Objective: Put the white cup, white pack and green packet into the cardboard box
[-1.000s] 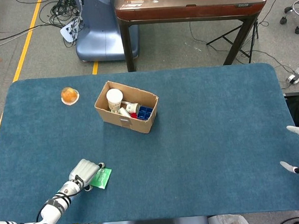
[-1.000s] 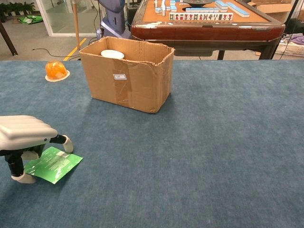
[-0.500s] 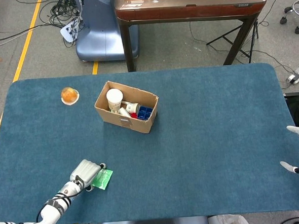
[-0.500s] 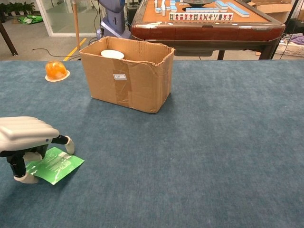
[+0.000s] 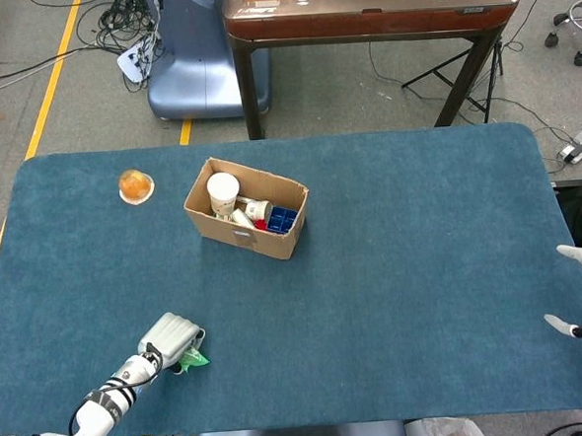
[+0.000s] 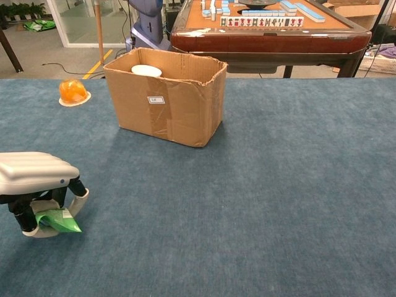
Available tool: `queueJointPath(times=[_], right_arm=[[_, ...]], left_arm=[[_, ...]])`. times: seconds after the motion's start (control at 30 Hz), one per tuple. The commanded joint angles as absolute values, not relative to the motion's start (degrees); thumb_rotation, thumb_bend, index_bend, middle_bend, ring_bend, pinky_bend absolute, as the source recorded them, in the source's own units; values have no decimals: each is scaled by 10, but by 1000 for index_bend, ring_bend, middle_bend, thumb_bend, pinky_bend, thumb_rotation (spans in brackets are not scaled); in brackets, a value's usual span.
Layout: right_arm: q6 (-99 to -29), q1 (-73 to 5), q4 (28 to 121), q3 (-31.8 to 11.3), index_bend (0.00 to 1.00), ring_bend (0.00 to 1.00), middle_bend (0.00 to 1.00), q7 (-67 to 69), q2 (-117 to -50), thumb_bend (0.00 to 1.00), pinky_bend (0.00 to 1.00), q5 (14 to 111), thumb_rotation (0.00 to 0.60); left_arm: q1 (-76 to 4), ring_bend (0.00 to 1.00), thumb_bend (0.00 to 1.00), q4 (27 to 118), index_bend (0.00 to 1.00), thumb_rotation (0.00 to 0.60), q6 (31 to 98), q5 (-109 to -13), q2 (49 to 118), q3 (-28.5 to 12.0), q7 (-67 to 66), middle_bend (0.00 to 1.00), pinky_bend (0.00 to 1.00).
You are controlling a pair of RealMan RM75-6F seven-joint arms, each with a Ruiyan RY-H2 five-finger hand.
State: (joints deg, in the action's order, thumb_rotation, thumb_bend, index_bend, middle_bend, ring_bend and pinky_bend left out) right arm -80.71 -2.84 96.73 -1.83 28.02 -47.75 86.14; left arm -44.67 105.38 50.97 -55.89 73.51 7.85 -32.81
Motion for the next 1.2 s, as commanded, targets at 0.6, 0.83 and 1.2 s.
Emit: queueJointPath(times=[0.6, 0.83, 1.2], right_arm=[[-813, -26, 968, -18, 186, 37, 195, 286, -476, 86, 173, 865, 600], [-819, -23, 966, -17, 185, 37, 195, 293, -474, 85, 173, 867, 600], [-821, -22, 964, -18, 186, 37, 195, 299, -473, 85, 173, 867, 600]], left_arm=[[-437, 714, 297, 1153, 646, 600, 587, -597, 620, 15, -301, 907, 846], [-452, 713, 297, 1185, 644, 600, 602, -563, 584, -48, -271, 906, 846], [-520, 712, 297, 1136, 638, 600, 620, -482, 646, -131, -304, 906, 846]])
